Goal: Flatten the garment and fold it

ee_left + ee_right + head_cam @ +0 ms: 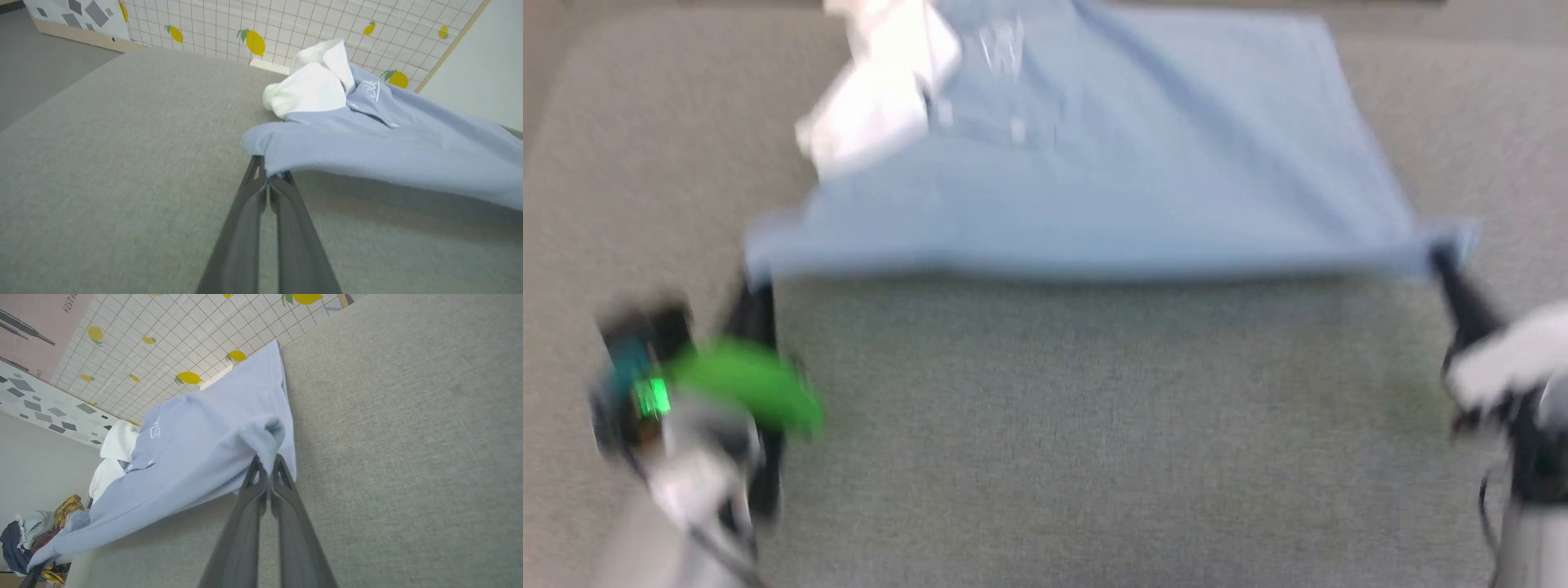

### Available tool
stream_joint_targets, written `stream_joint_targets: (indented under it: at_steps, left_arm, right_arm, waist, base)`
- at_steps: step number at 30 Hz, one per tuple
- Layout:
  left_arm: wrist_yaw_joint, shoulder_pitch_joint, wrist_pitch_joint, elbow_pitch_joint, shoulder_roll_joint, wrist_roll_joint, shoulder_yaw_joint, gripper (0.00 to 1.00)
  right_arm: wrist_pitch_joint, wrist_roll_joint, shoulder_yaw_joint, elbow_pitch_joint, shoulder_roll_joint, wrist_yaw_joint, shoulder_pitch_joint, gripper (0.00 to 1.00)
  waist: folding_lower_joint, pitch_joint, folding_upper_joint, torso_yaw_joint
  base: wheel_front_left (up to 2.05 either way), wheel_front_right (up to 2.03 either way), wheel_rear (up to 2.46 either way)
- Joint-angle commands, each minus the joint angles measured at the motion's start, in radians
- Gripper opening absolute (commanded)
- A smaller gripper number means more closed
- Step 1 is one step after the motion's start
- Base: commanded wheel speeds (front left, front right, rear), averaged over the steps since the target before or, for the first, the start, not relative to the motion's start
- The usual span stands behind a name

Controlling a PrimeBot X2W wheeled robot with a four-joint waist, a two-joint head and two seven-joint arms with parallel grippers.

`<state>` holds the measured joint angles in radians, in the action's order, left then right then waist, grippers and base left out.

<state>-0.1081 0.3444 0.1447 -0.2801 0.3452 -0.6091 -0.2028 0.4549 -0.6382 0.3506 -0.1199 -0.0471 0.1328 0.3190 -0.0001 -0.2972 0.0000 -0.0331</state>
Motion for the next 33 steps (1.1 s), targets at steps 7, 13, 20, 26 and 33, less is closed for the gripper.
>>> stream_joint_targets:
  at_steps: [7, 13, 20, 26, 33]
  left_arm:
    - [-0.093, -0.355, -0.144, 0.077, -0.023, -0.084, -0.012, 0.00]
    - [-0.162, -0.544, -0.351, 0.151, -0.009, -0.163, -0.033, 0.00]
    - [-0.227, -0.695, -0.499, 0.270, 0.018, -0.227, -0.035, 0.00]
    - [-0.241, -0.698, -0.461, 0.380, 0.048, -0.205, 0.001, 0.00]
    - [-0.209, -0.534, -0.397, 0.405, 0.072, -0.152, 0.018, 0.00]
  right_arm:
    - [0.006, 0.060, -0.005, 0.069, -0.010, -0.002, -0.295, 0.00]
    - [0.141, 0.075, 0.066, 0.114, -0.009, -0.002, -0.472, 0.00]
    - [0.365, 0.100, 0.102, 0.178, -0.005, -0.002, -0.607, 0.00]
    - [0.392, 0.077, 0.122, 0.243, -0.004, -0.002, -0.596, 0.00]
    - [0.331, 0.121, 0.066, 0.286, -0.003, -0.002, -0.462, 0.00]
  waist:
    - [0.0001, 0.226, 0.0000, -0.027]
    - [0.0001, 0.281, 0.0000, -0.049]
    - [0.0001, 0.302, 0.0000, -0.042]
    - [0.0001, 0.301, 0.0000, -0.030]
    - [0.0001, 0.259, 0.0000, -0.012]
  base:
    - [0.00, 0.00, 0.00]
    - [0.00, 0.00, 0.00]
    - [0.00, 0.00, 0.00]
    - [0.00, 0.00, 0.00]
    - [0.00, 0.00, 0.00]
